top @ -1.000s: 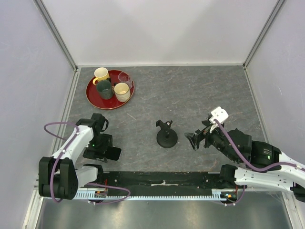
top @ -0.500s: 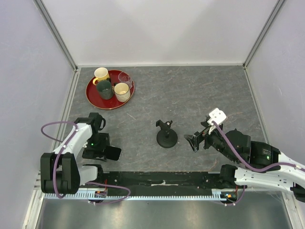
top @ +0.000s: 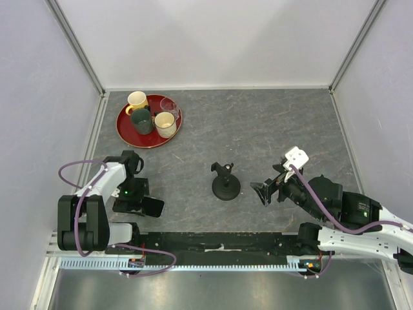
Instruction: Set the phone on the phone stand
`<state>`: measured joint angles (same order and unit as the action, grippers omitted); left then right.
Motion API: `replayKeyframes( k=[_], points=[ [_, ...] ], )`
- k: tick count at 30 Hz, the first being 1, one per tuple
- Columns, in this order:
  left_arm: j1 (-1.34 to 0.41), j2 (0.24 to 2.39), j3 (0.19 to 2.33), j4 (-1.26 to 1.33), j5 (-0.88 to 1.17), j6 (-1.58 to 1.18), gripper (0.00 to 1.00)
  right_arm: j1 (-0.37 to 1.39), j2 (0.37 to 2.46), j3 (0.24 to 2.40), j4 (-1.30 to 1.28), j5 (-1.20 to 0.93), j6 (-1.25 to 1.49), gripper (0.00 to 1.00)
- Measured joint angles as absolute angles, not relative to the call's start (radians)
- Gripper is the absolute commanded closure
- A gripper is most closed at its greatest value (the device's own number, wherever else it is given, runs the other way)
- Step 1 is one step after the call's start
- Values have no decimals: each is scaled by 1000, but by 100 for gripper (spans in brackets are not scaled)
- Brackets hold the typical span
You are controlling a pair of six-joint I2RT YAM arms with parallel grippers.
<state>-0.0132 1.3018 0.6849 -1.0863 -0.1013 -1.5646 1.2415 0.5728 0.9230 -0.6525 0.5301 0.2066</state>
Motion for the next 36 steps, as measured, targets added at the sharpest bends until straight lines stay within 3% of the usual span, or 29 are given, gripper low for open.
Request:
replayKeyframes(
  k=[28, 36],
  points=[
    [-7, 1276, 623, -1024, -94, -1565, 7, 1242, 564, 918, -651, 521, 205, 2],
    [-7, 1174, 555, -970, -96, -1566, 20, 1242, 564, 916, -651, 520, 205, 2]
  ],
)
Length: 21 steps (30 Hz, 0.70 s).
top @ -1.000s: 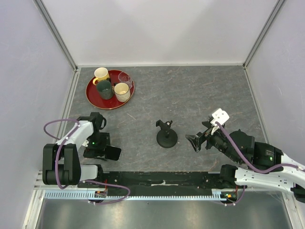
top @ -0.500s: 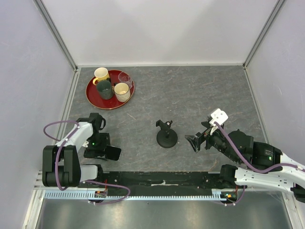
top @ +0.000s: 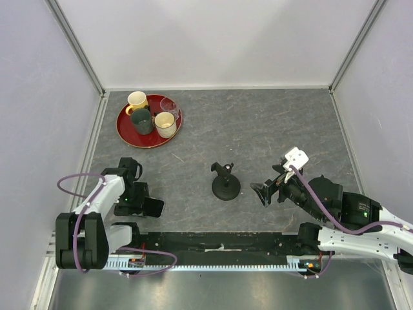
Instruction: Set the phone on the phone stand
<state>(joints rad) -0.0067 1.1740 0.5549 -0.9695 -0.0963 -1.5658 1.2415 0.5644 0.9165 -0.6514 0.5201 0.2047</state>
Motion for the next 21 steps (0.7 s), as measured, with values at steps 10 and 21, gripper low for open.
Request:
replayKeyframes(
  k=[10, 21],
  points=[
    [-7, 1155, 541, -958, -96, -1565, 23, 1242, 564, 916, -652, 521, 205, 2],
    [-6, 1086, 508, -943, -101, -1566, 61, 1242, 564, 916, -651, 521, 205, 2]
  ],
)
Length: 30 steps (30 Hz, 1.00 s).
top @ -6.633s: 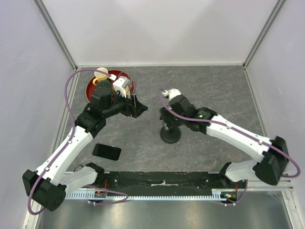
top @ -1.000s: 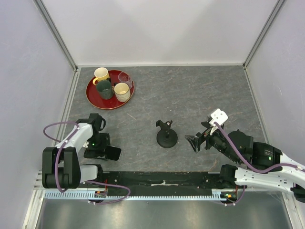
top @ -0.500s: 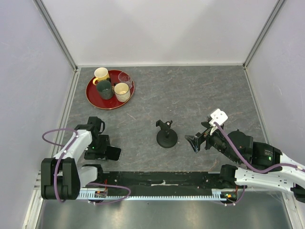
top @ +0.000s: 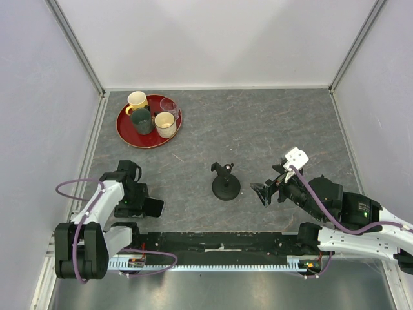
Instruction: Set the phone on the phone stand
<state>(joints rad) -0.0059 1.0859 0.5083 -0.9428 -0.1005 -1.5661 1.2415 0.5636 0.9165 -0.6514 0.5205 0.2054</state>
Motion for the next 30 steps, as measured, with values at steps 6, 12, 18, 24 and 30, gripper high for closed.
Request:
replayKeyframes(
  k=[6, 12, 18, 24, 30],
  points=[
    [-6, 1044, 490, -936, -104, -1565, 90, 1242, 564, 916, -652, 521, 208, 2],
    [-6, 943, 451, -928, -104, -1557, 98, 1242, 564, 916, -651, 521, 210, 2],
    [-6, 807, 401, -884, -70, -1515, 98, 1242, 570, 916, -652, 520, 212, 2],
    [-7, 611, 316, -739, -46, -1494, 98, 1242, 571, 916, -652, 521, 213, 2],
    [-7, 432, 292, -666, -46, -1465, 98, 1242, 583, 916, -652, 522, 212, 2]
  ],
)
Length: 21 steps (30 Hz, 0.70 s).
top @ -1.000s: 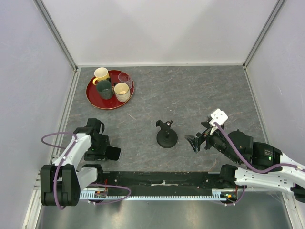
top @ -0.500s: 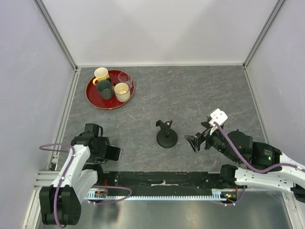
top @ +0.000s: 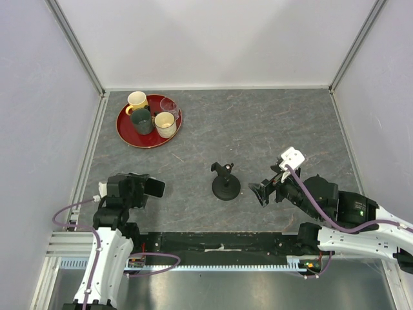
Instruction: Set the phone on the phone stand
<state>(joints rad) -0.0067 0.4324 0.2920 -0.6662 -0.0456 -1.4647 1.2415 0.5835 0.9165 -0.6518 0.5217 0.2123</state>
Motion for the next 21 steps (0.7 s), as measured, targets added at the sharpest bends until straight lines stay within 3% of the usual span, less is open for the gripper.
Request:
replayKeyframes(
  k=[6, 13, 21],
  points=[
    [-7, 367, 286, -556, 1, -1415, 98, 1242, 597, 916, -652, 522, 212, 2],
    [-7, 381, 278, -249, 149, -1272, 98, 1242, 598, 916, -652, 524, 212, 2],
    [-40, 641, 620, -99, 428, -978, 98, 1242, 657, 920, -634, 523, 226, 2]
  ],
)
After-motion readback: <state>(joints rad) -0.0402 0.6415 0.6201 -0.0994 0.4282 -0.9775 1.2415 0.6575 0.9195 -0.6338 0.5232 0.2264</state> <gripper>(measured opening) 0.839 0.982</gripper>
